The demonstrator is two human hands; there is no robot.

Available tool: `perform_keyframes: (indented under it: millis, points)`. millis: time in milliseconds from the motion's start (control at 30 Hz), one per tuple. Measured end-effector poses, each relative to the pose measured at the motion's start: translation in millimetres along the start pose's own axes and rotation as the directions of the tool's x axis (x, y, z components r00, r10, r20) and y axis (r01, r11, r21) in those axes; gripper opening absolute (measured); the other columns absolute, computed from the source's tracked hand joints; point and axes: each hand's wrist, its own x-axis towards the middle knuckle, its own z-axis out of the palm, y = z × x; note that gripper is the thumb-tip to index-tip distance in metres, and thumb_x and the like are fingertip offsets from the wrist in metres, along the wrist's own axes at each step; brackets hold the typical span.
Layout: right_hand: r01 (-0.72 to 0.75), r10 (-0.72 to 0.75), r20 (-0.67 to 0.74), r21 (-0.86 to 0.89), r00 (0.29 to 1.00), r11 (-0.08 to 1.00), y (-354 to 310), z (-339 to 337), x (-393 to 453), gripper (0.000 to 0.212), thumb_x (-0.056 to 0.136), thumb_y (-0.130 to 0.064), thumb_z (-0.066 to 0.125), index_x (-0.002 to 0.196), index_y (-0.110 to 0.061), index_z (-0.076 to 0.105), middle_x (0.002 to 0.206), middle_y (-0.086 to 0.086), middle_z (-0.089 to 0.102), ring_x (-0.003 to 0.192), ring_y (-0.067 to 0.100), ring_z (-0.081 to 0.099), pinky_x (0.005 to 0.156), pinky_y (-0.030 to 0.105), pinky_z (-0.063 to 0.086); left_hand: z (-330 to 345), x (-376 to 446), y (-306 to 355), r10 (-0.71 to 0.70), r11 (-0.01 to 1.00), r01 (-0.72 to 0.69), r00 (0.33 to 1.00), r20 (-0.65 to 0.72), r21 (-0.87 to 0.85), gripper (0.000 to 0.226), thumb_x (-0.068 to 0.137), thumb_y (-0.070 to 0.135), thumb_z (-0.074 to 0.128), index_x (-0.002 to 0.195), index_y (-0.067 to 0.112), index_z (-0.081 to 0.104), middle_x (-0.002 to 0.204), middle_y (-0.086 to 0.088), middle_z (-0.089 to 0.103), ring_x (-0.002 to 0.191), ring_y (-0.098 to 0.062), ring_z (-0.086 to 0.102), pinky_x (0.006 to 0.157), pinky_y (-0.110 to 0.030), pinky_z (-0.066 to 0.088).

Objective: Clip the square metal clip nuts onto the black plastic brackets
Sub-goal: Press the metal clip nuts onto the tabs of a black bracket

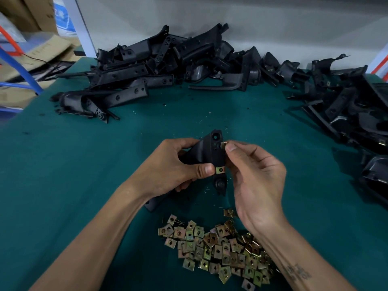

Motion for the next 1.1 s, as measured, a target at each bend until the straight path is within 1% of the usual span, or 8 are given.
perform_keyframes:
  millis: [267,500,633,733,867,933,1033,1100]
  points:
    - [0.087,-0.089,0.106,0.017,0.99,0.996,3.0,-0.5,-3.7,0.015,0.082,-0.01,0.071,0.074,-0.02,0.078,0.097,0.005,0.075,0.098,0.022,0.069,0.095,0.034,0.053,-1.8,-0.5,0.7,0.015,1.0,-0.015,1.0,-0.015,0.003,0.042,0.074,0.046,0.085,0.109,0.027,0.07,0.056,-0.003,0.059,0.042,-0.015,0.049,0.042,-0.025,0.042]
    - [0.07,-0.065,0.166,-0.022,0.984,0.997,2.5,-4.1,0.3,0.016,0.077,-0.005,0.066,0.081,-0.017,0.077,0.104,0.01,0.072,0.103,0.027,0.067,0.095,0.042,0.053,-0.8,0.7,0.0,0.017,1.0,-0.017,1.0,-0.013,-0.004,0.043,0.077,0.042,0.083,0.115,0.028,0.07,0.058,0.001,0.06,0.043,-0.014,0.048,0.042,-0.024,0.041]
    - [0.078,-0.064,0.21,-0.06,0.976,0.995,4.0,-5.7,2.3,0.022,0.077,-0.005,0.067,0.084,-0.024,0.077,0.103,0.004,0.072,0.103,0.023,0.066,0.088,0.032,0.053,-1.6,1.6,-2.3,0.011,1.0,-0.011,1.0,-0.009,-0.018,0.042,0.078,0.042,0.083,0.115,0.03,0.07,0.058,-0.002,0.058,0.044,-0.015,0.048,0.041,-0.024,0.041]
    - [0.099,-0.075,0.242,-0.089,0.967,0.991,6.0,-6.2,3.2,0.028,0.076,-0.002,0.068,0.086,-0.028,0.076,0.102,-0.002,0.071,0.102,0.017,0.065,0.092,0.034,0.051,-0.7,1.7,-3.1,0.025,1.0,-0.025,1.0,0.004,0.006,0.045,0.078,0.044,0.083,0.118,0.029,0.069,0.056,0.002,0.058,0.044,-0.016,0.048,0.041,-0.025,0.041]
    - [0.015,0.008,0.277,-0.082,0.961,0.997,8.5,-6.5,-0.4,0.031,0.071,0.0,0.066,0.098,-0.014,0.07,0.112,0.009,0.07,0.111,0.029,0.063,0.094,0.042,0.05,-0.8,3.7,-5.7,0.031,1.0,-0.031,0.999,-0.03,0.0,0.04,0.079,0.042,0.081,0.114,0.026,0.069,0.055,0.0,0.056,0.042,-0.015,0.047,0.04,-0.024,0.039]
    - [-0.032,0.057,0.304,-0.086,0.951,0.996,6.6,-7.8,-1.3,0.036,0.07,0.0,0.064,0.105,-0.007,0.066,0.117,0.014,0.069,0.117,0.034,0.062,0.091,0.038,0.052,-1.5,4.7,-6.9,0.025,1.0,-0.025,0.999,-0.043,-0.003,0.037,0.079,0.042,0.081,0.111,0.026,0.069,0.057,-0.003,0.056,0.042,-0.016,0.048,0.039,-0.024,0.04]
    - [-0.08,0.107,0.344,-0.092,0.933,0.993,1.5,-9.9,0.8,0.04,0.069,-0.001,0.064,0.109,-0.007,0.064,0.117,0.013,0.069,0.113,0.03,0.063,0.092,0.035,0.052,-0.5,3.3,-5.7,0.014,1.0,-0.014,0.999,-0.053,0.0,0.039,0.078,0.047,0.081,0.11,0.029,0.069,0.057,-0.004,0.057,0.043,-0.017,0.049,0.04,-0.025,0.04]
    - [-0.11,0.147,0.389,-0.116,0.909,0.987,-3.5,-9.8,4.4,0.042,0.072,-0.003,0.065,0.113,-0.008,0.064,0.121,0.012,0.069,0.115,0.029,0.064,0.099,0.041,0.049,-0.8,1.4,-1.4,0.013,1.0,-0.011,0.997,-0.074,0.024,0.037,0.079,0.049,0.079,0.108,0.028,0.07,0.058,-0.003,0.058,0.043,-0.017,0.049,0.04,-0.025,0.041]
